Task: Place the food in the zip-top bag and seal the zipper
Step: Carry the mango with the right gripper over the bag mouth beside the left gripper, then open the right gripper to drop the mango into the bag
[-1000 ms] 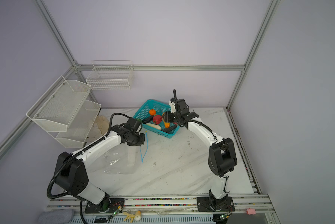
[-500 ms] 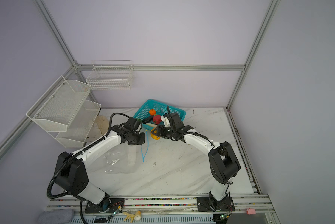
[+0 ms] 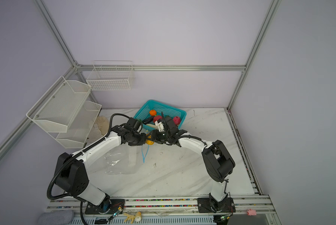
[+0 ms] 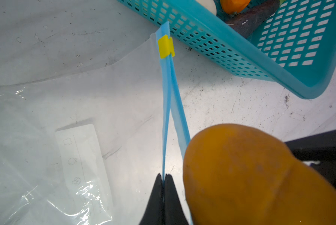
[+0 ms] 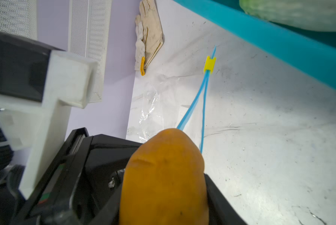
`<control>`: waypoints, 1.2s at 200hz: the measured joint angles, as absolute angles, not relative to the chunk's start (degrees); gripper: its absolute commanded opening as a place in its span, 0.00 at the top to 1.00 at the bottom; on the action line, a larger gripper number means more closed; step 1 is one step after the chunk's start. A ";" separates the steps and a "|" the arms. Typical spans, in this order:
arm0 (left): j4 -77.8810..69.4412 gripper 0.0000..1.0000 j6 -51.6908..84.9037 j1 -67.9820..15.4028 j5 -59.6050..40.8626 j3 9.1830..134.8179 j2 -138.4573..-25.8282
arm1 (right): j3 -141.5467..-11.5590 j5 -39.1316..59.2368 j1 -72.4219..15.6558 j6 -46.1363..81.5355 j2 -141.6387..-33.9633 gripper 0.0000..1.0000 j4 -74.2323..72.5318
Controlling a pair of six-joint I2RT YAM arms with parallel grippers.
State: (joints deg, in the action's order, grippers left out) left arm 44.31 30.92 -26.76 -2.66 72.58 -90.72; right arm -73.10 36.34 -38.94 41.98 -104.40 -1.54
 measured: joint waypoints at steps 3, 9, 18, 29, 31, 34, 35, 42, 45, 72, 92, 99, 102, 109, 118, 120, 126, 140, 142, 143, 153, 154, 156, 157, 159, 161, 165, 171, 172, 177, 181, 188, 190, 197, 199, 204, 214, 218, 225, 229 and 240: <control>44.31 1.00 30.92 -26.76 -2.68 72.58 -90.72 | -73.06 36.42 -38.96 42.00 -104.44 0.47 -1.69; 44.29 1.00 30.94 -26.76 -2.79 72.58 -90.72 | -72.93 36.58 -38.98 42.13 -104.60 0.47 -2.02; 44.27 1.00 30.94 -26.76 -2.85 72.58 -90.72 | -72.71 36.88 -39.00 42.24 -104.73 0.47 -2.39; 44.25 1.00 30.96 -26.76 -2.90 72.58 -90.70 | -72.58 37.10 -39.03 42.33 -104.97 0.47 -2.59; 44.25 1.00 30.96 -26.76 -2.90 72.58 -90.67 | -72.55 37.10 -39.05 42.35 -105.03 0.47 -2.68; 44.27 1.00 30.96 -26.76 -2.90 72.58 -90.65 | -72.49 37.12 -39.05 42.35 -105.06 0.47 -2.74; 44.29 1.00 30.96 -26.76 -2.90 72.58 -90.65 | -72.47 37.12 -39.05 42.35 -105.08 0.47 -2.79; 44.27 1.00 30.98 -26.76 -2.90 72.58 -90.59 | -72.38 37.15 -39.05 42.33 -105.23 0.47 -2.83; 44.27 1.00 30.98 -26.76 -2.90 72.58 -90.52 | -72.38 37.15 -39.05 42.30 -105.27 0.48 -2.83; 44.47 1.00 31.11 -26.76 -2.83 72.58 -90.17 | -72.36 37.15 -39.05 41.71 -106.50 0.49 -2.81; 44.62 1.00 31.38 -26.76 -2.85 72.58 -89.82 | -72.18 37.10 -39.05 41.43 -107.37 0.49 -2.79; 44.60 1.00 31.53 -26.76 -2.94 72.58 -89.60 | -72.07 37.10 -39.05 41.23 -107.59 0.49 -2.63; 44.56 1.00 31.55 -26.76 -3.05 72.58 -89.43 | -72.07 37.10 -39.05 41.21 -107.66 0.49 -2.52; 44.40 1.00 31.83 -26.76 -3.27 72.58 -89.12 | -72.07 37.10 -39.07 40.91 -107.85 0.49 -2.28; 44.23 1.00 31.97 -26.76 -3.53 72.58 -88.64 | -72.07 37.12 -39.07 40.56 -107.96 0.49 -2.07; 44.21 1.00 31.99 -26.76 -3.64 72.58 -88.53 | -72.07 37.10 -39.07 40.53 -107.96 0.49 -2.04; 44.16 1.00 32.01 -26.76 -3.81 72.58 -88.23 | -72.07 37.10 -39.07 40.32 -107.98 0.49 -1.83; 44.05 1.00 32.23 -26.76 -4.34 72.58 -87.72 | -72.10 37.08 -39.18 39.90 -107.98 0.49 -1.61; 44.05 1.00 32.25 -26.76 -4.36 72.58 -87.72 | -72.10 37.08 -39.20 39.72 -107.98 0.49 -1.52; 44.03 1.00 32.29 -26.76 -4.40 72.58 -87.70 | -72.12 37.08 -39.22 39.72 -107.98 0.49 -1.48; 43.90 1.00 32.42 -26.76 -4.71 72.58 -87.61 | -72.12 37.06 -39.31 39.31 -107.98 0.49 -1.13; 43.88 1.00 32.42 -26.76 -4.73 72.58 -87.61 | -72.12 37.06 -39.33 39.31 -107.98 0.49 -1.10; 43.83 1.00 32.42 -26.76 -4.78 72.58 -87.61 | -72.14 37.04 -39.35 39.29 -107.98 0.49 -1.04; 43.83 1.00 32.42 -26.76 -4.78 72.58 -87.61 | -72.14 37.04 -39.38 39.18 -107.98 0.49 -0.97; 43.81 1.00 32.45 -26.76 -4.84 72.58 -87.61 | -72.14 37.01 -39.40 39.11 -107.98 0.49 -0.93; 43.79 1.00 32.45 -26.76 -4.89 72.58 -87.61 | -72.14 36.99 -39.44 39.09 -107.98 0.49 -0.82; 43.77 1.00 32.45 -26.76 -4.97 72.58 -87.61 | -72.14 36.97 -39.51 38.94 -107.98 0.49 -0.71; 43.77 1.00 32.47 -26.76 -5.17 72.58 -87.61 | -72.14 36.93 -39.62 38.76 -108.01 0.49 -0.58; 43.77 1.00 32.49 -26.76 -5.21 72.58 -87.61 | -72.14 36.93 -39.64 38.68 -108.01 0.49 -0.56; 43.75 1.00 32.51 -26.76 -5.32 72.58 -87.61 | -72.14 36.93 -39.72 38.63 -108.03 0.48 -0.54; 43.72 1.00 32.51 -26.76 -5.41 72.58 -87.61 | -72.14 36.91 -39.83 38.48 -108.03 0.48 -0.51; 43.70 1.00 32.56 -26.76 -5.61 72.58 -87.61 | -72.14 36.93 -39.97 38.26 -108.05 0.47 -0.43; 43.70 1.00 32.58 -26.76 -5.67 72.58 -87.61 | -72.16 36.91 -40.03 38.26 -108.05 0.47 -0.40; 43.70 1.00 32.60 -26.76 -5.80 72.58 -87.61 | -72.23 36.91 -40.18 38.06 -108.07 0.46 -0.30; 43.70 1.00 32.62 -26.76 -5.82 72.58 -87.61 | -72.25 36.91 -40.23 38.02 -108.07 0.46 -0.27; 43.68 1.00 32.62 -26.76 -5.89 72.58 -87.61 | -72.29 36.88 -40.32 37.89 -108.07 0.45 -0.21; 43.62 1.00 32.84 -26.76 -6.04 72.58 -87.61 | -72.42 36.86 -40.53 37.65 -108.07 0.44 -0.08; 43.59 1.00 32.93 -26.76 -6.04 72.58 -87.61 | -72.47 36.86 -40.58 37.58 -108.07 0.43 -0.05; 43.46 1.00 33.34 -26.76 -6.09 72.58 -87.59 | -72.53 36.86 -40.60 37.41 -108.07 0.42 0.19; 43.38 1.00 33.43 -26.76 -6.15 72.58 -87.57 | -72.53 36.84 -40.66 37.34 -108.07 0.42 0.25; 43.22 1.00 33.50 -26.76 -6.26 72.58 -87.48 | -72.55 36.82 -40.82 36.99 -108.07 0.39 0.62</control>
State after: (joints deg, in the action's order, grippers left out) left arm 43.22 33.50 -26.76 -6.26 72.58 -87.48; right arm -72.55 36.82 -40.82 36.99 -108.07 0.62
